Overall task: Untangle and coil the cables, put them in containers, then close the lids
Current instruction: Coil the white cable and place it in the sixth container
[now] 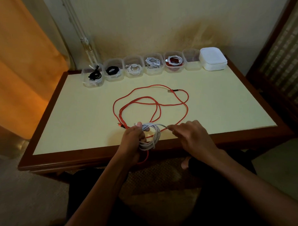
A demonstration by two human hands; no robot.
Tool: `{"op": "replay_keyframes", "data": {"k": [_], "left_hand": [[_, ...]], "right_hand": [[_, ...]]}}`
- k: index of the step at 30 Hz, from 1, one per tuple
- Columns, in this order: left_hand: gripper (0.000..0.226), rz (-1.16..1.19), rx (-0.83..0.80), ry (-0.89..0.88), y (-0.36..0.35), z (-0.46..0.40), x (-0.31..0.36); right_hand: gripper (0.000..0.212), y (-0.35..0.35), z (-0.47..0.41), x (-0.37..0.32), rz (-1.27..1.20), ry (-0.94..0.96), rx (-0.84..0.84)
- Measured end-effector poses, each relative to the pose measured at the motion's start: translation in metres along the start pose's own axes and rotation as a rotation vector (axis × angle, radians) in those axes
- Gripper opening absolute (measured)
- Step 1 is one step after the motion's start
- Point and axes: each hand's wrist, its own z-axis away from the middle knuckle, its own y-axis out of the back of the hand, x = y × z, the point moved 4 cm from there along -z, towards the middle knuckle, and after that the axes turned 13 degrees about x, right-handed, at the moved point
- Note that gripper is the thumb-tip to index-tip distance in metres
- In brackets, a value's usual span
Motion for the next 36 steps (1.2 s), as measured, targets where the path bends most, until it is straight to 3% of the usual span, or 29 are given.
{"op": "replay_keyframes", "data": {"k": [3,7,12,15,18,22,25,27,31,36], "left_hand": [[0.036,-0.020,-0.053,-0.026,-0.007,-0.003,-0.001],[0.043,-0.202,-0.097,-0.158,-0.013,-0.001,-0.006],[0.040,-0.496,0.103,-0.540,-0.011,-0.001,0.004],[0.043,-0.507,0.084,-0.528,-0.009,-0.001,-0.005],[0.053,-0.347,0.007,-0.365,-0.013,0.004,-0.011],[0.038,0.014,-0.120,0.200,-0.013,0.006,-0.021],[0.033,0.130,-0.248,0.345,-0.015,0.013,-0.022],[0.031,0.134,-0.296,0.314,-0.019,0.013,-0.023],[0.035,-0.109,-0.287,-0.010,-0.015,0.001,-0.020],[0.039,-0.423,-0.293,-0.333,-0.009,0.002,-0.010]], "right_hand": [[0.031,-0.005,0.011,-0.010,-0.175,-0.182,0.053],[0.016,-0.016,0.012,-0.020,-0.371,-0.397,0.098],[0.013,-0.020,0.013,-0.031,-0.765,-0.777,0.090],[0.016,-0.027,0.015,-0.034,-1.211,-1.177,0.139],[0.018,-0.035,0.019,-0.041,-1.509,-1.401,0.152],[0.041,-0.040,0.023,-0.046,-1.670,-1.456,0.094],[0.036,-0.038,0.024,-0.037,-1.687,-1.447,0.083],[0.036,-0.035,0.023,-0.034,-1.719,-1.437,0.083],[0.036,-0.033,0.020,-0.033,-1.736,-1.408,0.028],[0.019,-0.027,0.020,-0.024,-1.490,-1.369,-0.056]]}}
